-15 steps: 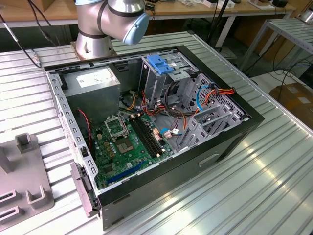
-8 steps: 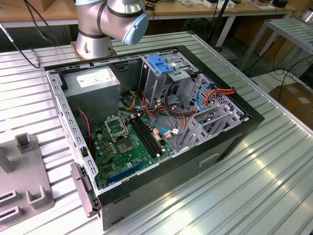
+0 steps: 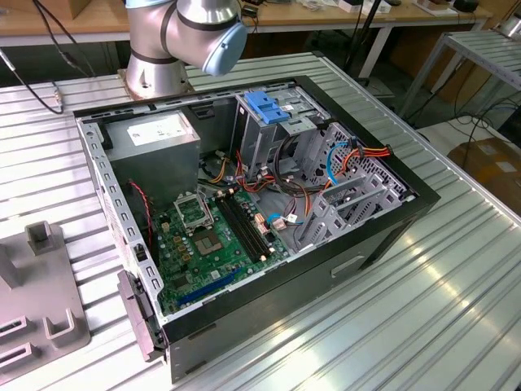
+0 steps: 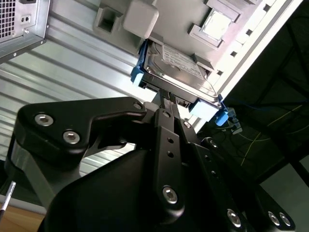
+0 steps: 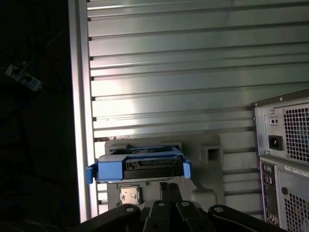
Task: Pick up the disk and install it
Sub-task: 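Reach for the disk, then pick up the disk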
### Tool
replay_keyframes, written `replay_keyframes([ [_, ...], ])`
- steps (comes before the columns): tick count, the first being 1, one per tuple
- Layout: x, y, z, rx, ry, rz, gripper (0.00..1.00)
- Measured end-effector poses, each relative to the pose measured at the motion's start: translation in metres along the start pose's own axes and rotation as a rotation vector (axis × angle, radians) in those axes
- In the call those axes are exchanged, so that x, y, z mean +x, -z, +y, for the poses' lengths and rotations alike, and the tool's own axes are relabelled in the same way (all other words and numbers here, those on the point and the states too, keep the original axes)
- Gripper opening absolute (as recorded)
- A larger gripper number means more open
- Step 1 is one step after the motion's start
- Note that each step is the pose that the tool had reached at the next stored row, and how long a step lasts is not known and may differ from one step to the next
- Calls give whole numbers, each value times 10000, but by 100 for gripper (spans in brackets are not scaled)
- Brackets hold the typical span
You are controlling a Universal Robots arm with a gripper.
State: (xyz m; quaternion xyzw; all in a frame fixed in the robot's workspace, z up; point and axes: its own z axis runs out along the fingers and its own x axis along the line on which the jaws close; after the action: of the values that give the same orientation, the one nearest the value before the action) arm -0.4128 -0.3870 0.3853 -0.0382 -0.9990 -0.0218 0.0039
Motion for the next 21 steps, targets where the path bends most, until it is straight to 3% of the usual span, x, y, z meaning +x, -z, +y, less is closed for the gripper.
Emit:
replay_keyframes([
  [7,188,-7,-7,-1,-1,-1,10],
  [9,294,-11,-6,-1,0,-1,10],
  [13,439,-18,5,0,-1,-1,10],
  [21,459,-19,6,-1,-1,-1,10],
])
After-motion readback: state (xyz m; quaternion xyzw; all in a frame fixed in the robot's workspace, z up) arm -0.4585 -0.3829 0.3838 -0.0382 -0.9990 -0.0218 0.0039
